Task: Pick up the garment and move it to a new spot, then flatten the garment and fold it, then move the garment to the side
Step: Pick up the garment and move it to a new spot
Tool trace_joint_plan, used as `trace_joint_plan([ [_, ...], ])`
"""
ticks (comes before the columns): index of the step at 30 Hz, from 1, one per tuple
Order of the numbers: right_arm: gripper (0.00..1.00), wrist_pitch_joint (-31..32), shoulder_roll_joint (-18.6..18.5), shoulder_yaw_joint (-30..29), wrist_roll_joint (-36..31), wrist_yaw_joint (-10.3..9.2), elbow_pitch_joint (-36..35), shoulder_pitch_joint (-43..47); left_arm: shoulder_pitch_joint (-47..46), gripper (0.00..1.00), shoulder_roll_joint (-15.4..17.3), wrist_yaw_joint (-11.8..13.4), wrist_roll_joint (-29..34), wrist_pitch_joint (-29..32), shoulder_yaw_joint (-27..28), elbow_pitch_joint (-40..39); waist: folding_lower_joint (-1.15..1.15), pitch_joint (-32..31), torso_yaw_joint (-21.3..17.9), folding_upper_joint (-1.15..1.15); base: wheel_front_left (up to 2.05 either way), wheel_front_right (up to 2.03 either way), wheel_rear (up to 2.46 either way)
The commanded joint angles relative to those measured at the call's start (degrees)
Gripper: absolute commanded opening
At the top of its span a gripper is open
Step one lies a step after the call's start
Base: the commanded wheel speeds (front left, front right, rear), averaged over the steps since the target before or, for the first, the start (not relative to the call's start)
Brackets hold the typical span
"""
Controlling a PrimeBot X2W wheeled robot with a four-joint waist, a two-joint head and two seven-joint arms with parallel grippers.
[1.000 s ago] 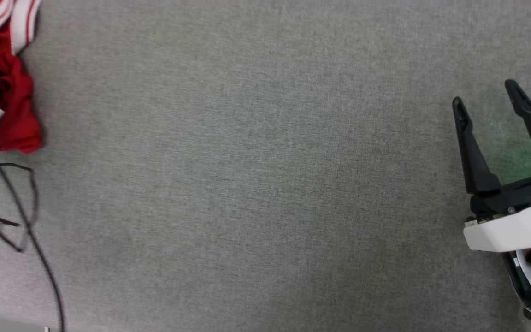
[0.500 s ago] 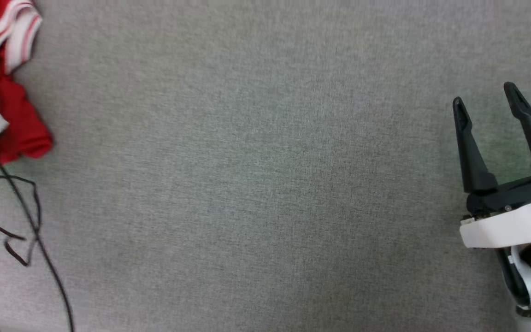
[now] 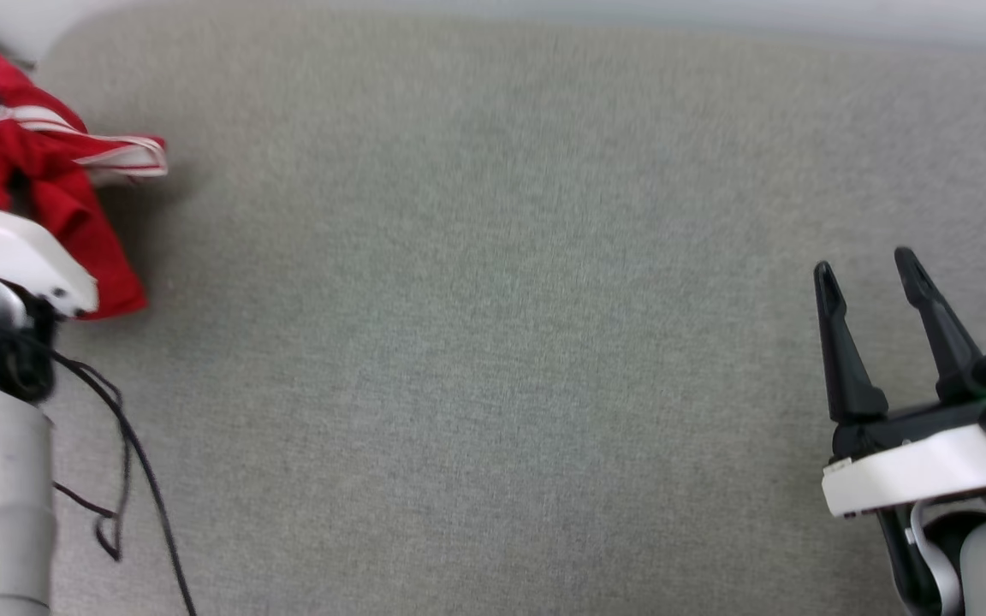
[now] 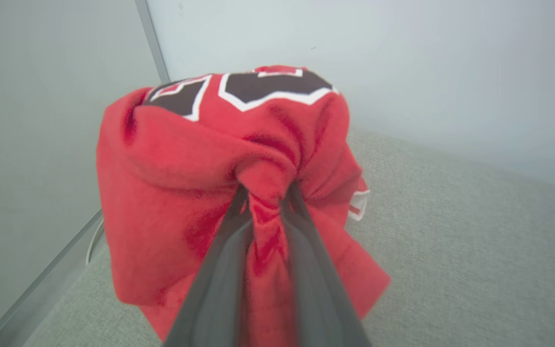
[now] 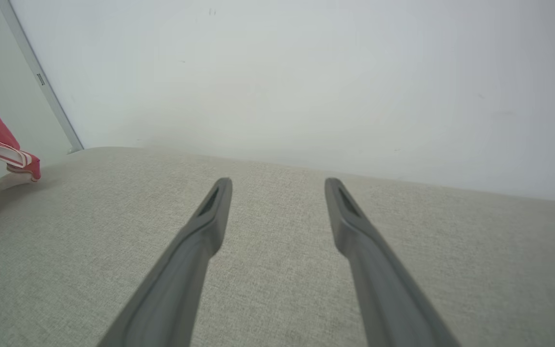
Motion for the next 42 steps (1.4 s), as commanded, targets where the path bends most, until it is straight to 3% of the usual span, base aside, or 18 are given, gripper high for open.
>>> trace_joint_plan([
  [1,1.00,-0.59,0.60,-0.38,0.18,-0.06,0.48,1.40,1.73,0.00,-0.82,0.25,0.39,-2.18,-0.37,-0.62,0.00,-4.48,-0.62,0.00,0.00,0.00,0.00],
  [8,1.00,-1.43,1.62,-1.27,0.83,-0.06,2.39,5.46,6.85,0.00,-3.98,-0.21,1.58,-8.56,-2.61,-4.70,0.00,-11.63,-3.07,0.00,0.00,0.00,0.00],
  [15,1.00,-1.23,1.84,-1.77,2.15,-0.06,2.48,8.53,13.26,0.00,-8.75,-1.09,1.91,-9.58,-6.30,-13.52,0.00,-15.51,-7.19,0.00,0.00,0.00,0.00],
  [22,1.00,-0.85,1.83,-2.00,3.27,-0.06,2.09,9.50,20.15,0.00,-14.07,-2.40,3.03,-5.63,-13.51,-22.59,0.00,-15.52,-11.81,0.00,0.00,0.00,0.00],
  [28,1.00,-1.11,1.83,-1.55,4.13,-0.06,2.09,9.02,24.96,0.00,-16.83,-4.34,2.89,-0.66,-21.42,-25.06,0.00,-13.78,-15.09,0.00,0.00,0.00,0.00],
  [33,1.00,-1.55,1.84,-1.73,4.59,-0.06,2.30,8.47,27.41,0.00,-17.56,-4.97,3.22,2.08,-26.72,-25.73,0.00,-11.95,-16.21,0.00,0.00,0.00,0.00],
  [42,1.00,-2.77,1.84,-1.61,5.21,-0.06,3.82,6.62,31.09,0.00,-18.54,-5.76,0.86,6.44,-41.19,-24.54,0.00,-9.25,-16.52,0.00,0.00,0.00,0.00],
])
